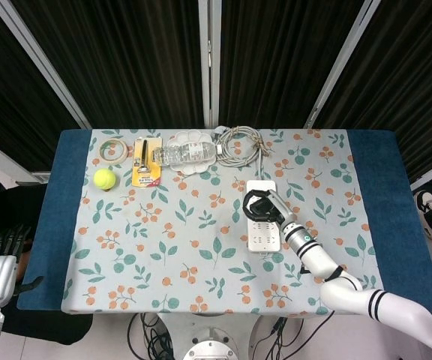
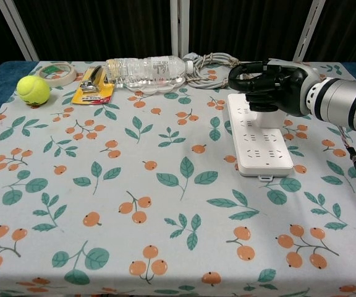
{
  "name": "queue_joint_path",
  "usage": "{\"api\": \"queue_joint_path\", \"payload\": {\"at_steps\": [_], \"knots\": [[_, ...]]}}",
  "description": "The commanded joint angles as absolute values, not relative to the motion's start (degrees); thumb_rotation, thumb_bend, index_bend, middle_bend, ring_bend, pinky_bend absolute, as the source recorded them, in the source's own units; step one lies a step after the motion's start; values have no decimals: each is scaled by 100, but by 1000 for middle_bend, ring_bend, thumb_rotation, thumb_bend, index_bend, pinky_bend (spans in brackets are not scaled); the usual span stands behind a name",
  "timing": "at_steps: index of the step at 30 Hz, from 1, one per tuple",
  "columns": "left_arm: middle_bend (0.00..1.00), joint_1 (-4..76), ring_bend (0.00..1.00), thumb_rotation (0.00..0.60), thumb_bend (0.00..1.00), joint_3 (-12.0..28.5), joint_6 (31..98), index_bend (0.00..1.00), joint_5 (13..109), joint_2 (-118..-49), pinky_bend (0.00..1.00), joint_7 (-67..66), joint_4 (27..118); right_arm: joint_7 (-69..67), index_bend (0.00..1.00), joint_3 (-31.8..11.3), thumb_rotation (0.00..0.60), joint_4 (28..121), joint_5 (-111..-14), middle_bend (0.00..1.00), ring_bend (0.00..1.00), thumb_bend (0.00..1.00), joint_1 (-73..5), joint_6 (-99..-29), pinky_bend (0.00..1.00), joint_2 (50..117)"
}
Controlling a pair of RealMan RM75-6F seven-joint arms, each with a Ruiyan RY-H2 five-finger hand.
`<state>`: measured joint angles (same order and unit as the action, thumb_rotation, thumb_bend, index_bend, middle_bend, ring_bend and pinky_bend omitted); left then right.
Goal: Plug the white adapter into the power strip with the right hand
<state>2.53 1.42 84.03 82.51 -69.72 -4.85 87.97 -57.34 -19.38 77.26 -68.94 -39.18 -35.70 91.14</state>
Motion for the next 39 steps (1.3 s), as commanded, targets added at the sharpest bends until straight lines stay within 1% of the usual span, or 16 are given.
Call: {"api": "queue_joint_path", "payload": {"at_steps": [1, 8, 13, 24, 25, 27, 28, 30, 32, 33, 34, 35, 36, 37, 38, 39], "knots": [[0, 247, 0, 600, 102, 139, 8406, 25, 8249, -6977, 0, -472, 8785, -5710, 1000, -1939, 600, 7724, -6893, 953, 1000, 715, -3919, -3563, 1000, 9122], [0, 246, 0, 600, 103, 138, 8404, 25, 8258, -6994, 0, -444, 8755, -5660, 1000, -1959, 600, 7742, -6891, 953, 1000, 715, -3920, -3567, 1000, 9141], [0, 233, 0, 600, 103, 139, 8427, 26, 8263, -6987, 0, -422, 8741, -5718, 1000, -2041, 600, 7962, -7006, 953, 1000, 717, -3809, -3789, 1000, 8986], [0, 242, 0, 600, 102, 146, 8500, 25, 8357, -6963, 0, -456, 8789, -5658, 1000, -2168, 600, 8994, -7478, 953, 1000, 717, -3381, -4598, 1000, 8056], [0, 238, 0, 600, 102, 148, 8512, 25, 8360, -6961, 0, -459, 8795, -5587, 1000, -2139, 600, 9059, -7555, 950, 992, 714, -3328, -4691, 997, 7956], [0, 228, 0, 600, 103, 155, 8543, 25, 8366, -6957, 0, -470, 8806, -5265, 976, -2016, 600, 9142, -7827, 918, 948, 704, -3179, -5012, 956, 7739], [0, 225, 0, 600, 103, 159, 8559, 26, 8372, -6958, 0, -473, 8808, -5025, 944, -1935, 600, 9144, -7987, 884, 905, 689, -3110, -5186, 911, 7650], [0, 218, 0, 600, 103, 171, 8596, 25, 8380, -6965, 0, -488, 8810, -4264, 795, -1697, 600, 9104, -8403, 762, 746, 628, -2951, -5580, 717, 7419], [0, 219, 0, 600, 103, 193, 8629, 25, 8385, -6978, 0, -516, 8807, -3324, 605, -1471, 600, 9074, -8718, 606, 534, 506, -2782, -5911, 452, 7159], [0, 222, 0, 600, 102, 201, 8641, 25, 8390, -6985, 0, -530, 8810, -2883, 545, -1383, 600, 9085, -8791, 553, 466, 457, -2689, -6043, 369, 7045], [0, 224, 0, 600, 102, 209, 8656, 25, 8399, -6992, 0, -541, 8816, -2432, 447, -1307, 600, 9112, -8838, 463, 358, 381, -2590, -6177, 241, 6936], [0, 231, 0, 600, 102, 226, 8680, 25, 8409, -7005, 0, -558, 8814, -1842, 395, -1216, 600, 9176, -8869, 415, 301, 354, -2453, -6347, 176, 6793], [0, 239, 0, 600, 103, 239, 8694, 25, 8419, -7016, 0, -574, 8812, -1406, 319, -1158, 600, 9240, -8859, 349, 224, 325, -2342, -6475, 94, 6692], [0, 247, 0, 600, 102, 250, 8704, 25, 8427, -7028, 0, -589, 8813, -993, 243, -1103, 600, 9315, -8828, 286, 150, 303, -2233, -6589, 38, 6601], [0, 259, 0, 600, 102, 271, 8721, 25, 8434, -7046, 0, -612, 8816, -504, 172, -1033, 600, 9437, -8761, 228, 82, 285, -2091, -6727, 7, 6489], [0, 267, 0, 600, 102, 288, 8738, 26, 8439, -7060, 0, -636, 8815, -204, 118, -987, 600, 9526, -8709, 182, 40, 275, -1987, -6835, 0, 6423]]}}
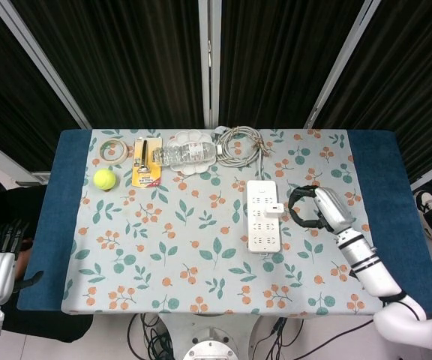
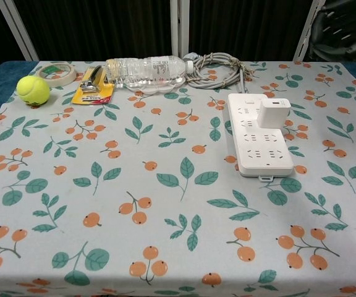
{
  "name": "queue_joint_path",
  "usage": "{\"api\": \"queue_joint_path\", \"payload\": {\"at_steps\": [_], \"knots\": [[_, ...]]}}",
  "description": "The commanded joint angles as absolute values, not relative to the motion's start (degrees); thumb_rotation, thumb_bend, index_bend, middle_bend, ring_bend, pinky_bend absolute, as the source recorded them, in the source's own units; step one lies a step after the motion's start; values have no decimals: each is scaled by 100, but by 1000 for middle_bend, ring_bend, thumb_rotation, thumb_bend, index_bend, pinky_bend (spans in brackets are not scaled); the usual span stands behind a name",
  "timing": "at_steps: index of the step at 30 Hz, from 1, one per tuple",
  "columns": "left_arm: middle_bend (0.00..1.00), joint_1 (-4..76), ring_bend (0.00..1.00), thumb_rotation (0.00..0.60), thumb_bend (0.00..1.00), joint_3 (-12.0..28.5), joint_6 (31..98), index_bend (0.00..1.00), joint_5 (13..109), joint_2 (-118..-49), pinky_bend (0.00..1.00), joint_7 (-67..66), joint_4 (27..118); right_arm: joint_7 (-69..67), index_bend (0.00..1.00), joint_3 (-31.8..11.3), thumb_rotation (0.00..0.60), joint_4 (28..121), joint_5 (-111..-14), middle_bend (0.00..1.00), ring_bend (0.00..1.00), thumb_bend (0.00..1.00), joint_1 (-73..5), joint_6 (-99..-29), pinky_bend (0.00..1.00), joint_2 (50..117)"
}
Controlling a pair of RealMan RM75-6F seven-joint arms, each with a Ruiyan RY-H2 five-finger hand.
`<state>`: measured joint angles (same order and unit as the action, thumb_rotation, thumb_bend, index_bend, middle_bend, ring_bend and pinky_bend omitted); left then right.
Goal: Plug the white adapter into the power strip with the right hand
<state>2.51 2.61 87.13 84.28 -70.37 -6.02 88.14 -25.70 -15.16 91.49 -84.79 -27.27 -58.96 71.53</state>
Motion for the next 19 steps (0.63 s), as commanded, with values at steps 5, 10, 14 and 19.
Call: {"api": "queue_joint_path", "payload": {"at_steps": [5, 10, 14, 19], "knots": [[0, 284, 0, 600, 101, 365, 8843, 25, 8433, -7155, 0, -855, 8812, 740, 0, -708, 600, 9858, -8613, 46, 0, 247, -1471, -7431, 0, 6185], [0, 265, 0, 600, 101, 341, 8899, 25, 8489, -7161, 0, -858, 8866, 845, 0, -468, 600, 9787, -8853, 11, 0, 247, -1015, -8143, 0, 6231], [0, 235, 0, 600, 100, 325, 8936, 25, 8495, -7146, 0, -877, 8891, 743, 0, -334, 600, 9688, -8908, 0, 0, 247, -734, -8505, 0, 6280], [0, 249, 0, 600, 101, 318, 8906, 25, 8501, -7134, 0, -893, 8903, 740, 0, -247, 600, 9659, -8876, 0, 0, 254, -604, -8576, 0, 6336]]}}
